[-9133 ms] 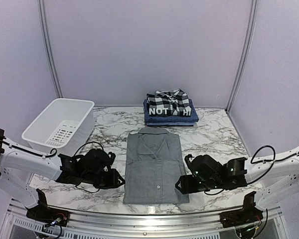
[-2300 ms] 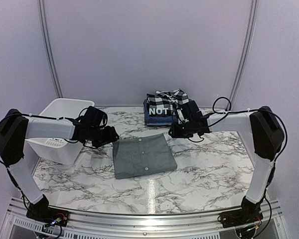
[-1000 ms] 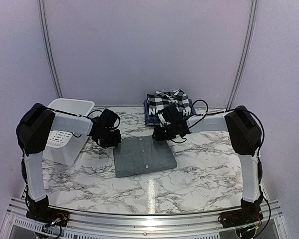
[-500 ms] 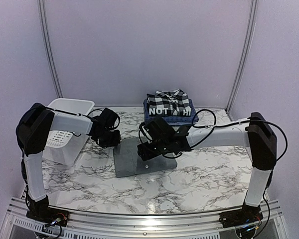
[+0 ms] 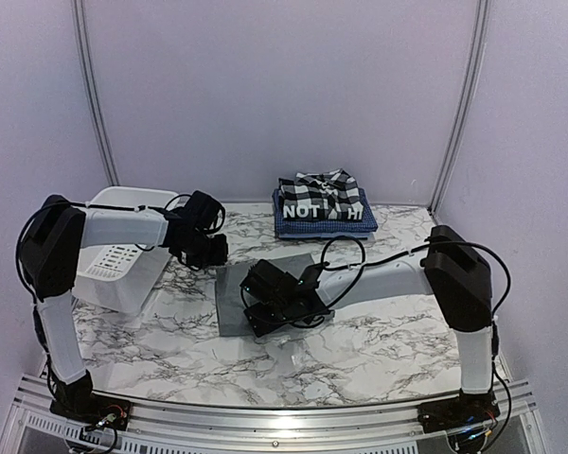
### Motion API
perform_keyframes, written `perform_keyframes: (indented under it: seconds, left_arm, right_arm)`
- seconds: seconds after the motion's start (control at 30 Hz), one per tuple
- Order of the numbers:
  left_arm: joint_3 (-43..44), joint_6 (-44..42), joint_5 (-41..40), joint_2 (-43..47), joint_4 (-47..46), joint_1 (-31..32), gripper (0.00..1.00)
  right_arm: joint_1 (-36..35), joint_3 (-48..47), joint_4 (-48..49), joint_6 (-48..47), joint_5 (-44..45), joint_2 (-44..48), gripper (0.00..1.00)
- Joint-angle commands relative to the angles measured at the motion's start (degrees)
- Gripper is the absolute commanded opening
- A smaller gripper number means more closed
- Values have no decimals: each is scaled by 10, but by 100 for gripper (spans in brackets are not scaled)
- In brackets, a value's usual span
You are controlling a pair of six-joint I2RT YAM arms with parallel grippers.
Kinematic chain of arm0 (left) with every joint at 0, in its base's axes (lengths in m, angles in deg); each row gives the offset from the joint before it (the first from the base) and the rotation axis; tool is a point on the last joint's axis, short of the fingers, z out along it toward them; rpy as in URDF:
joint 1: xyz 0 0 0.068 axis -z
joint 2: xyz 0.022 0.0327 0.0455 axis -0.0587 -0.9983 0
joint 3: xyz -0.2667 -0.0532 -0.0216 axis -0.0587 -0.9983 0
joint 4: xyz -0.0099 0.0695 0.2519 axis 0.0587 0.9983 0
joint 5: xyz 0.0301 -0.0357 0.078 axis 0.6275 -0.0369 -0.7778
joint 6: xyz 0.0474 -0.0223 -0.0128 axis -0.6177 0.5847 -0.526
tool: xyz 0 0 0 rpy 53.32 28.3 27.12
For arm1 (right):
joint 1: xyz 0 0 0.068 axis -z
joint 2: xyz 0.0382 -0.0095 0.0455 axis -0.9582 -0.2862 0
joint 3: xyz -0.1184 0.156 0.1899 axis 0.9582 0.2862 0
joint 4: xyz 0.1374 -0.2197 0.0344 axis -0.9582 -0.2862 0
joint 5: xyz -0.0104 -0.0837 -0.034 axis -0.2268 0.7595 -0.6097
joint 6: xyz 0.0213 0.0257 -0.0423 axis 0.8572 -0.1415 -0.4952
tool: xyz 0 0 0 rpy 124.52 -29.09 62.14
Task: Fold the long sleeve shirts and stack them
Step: Adjust the square-folded shirt at the center of the board.
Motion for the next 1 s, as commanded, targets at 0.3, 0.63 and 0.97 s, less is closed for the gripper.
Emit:
perform_keyframes:
  seconds: [0.3, 0.63, 0.97]
  left_arm:
    - [-114, 69, 53, 175, 18, 59, 34]
    - [-225, 141, 80, 174, -62, 133, 12]
    - [-311, 166, 80, 175, -87, 154, 9]
  right_arm:
    - [20, 21, 0, 26, -46, 122, 89]
    - [77, 176, 55, 59, -102, 200, 51]
    - [88, 282, 83, 85, -111, 210, 45]
